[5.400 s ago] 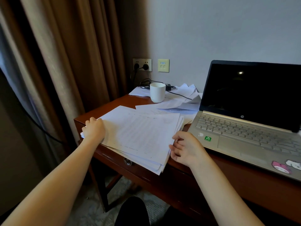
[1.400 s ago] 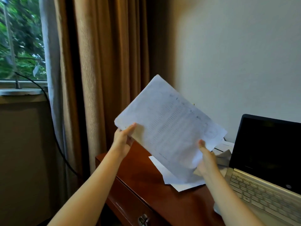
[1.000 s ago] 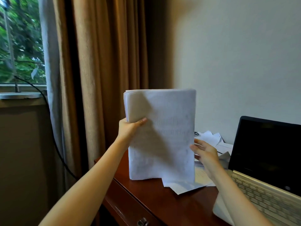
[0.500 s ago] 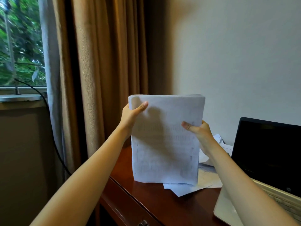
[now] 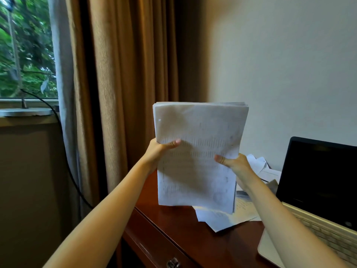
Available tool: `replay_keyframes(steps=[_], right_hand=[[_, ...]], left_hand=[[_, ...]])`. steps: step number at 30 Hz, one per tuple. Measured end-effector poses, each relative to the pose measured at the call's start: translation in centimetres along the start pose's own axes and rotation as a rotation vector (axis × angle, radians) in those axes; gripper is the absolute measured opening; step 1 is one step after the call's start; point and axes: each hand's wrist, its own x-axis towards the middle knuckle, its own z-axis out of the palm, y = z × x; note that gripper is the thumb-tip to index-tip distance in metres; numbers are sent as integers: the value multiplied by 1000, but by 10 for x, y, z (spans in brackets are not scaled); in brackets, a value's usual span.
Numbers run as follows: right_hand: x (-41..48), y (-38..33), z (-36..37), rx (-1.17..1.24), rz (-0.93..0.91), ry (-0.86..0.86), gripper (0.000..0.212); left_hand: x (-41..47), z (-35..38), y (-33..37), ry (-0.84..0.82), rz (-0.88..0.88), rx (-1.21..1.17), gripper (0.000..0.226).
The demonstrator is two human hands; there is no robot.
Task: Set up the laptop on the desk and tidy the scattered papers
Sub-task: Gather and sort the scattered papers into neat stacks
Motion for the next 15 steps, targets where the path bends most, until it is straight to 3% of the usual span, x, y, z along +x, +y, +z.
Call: replay_keyframes(steps=[2,6,7,11,15], right_hand=[[1,-1,0,-2,-10,-27,25],[-10,27,-1,-2,46,-35,28],[-15,33,-1,5,67,-31,28],[-12,34,-1,25,110,-3,29],[-11,38,-4,11,122,-22,35]], left_hand=[[2,-4,0,-10,-11,4,21],[-10,-10,-28,-34,-132,-20,78],[-12,-9,-37,-47,-153,-12,77],[-13,-4,-40,10,-140,16,25],[-15,-3,-43,9,-135,33,21]])
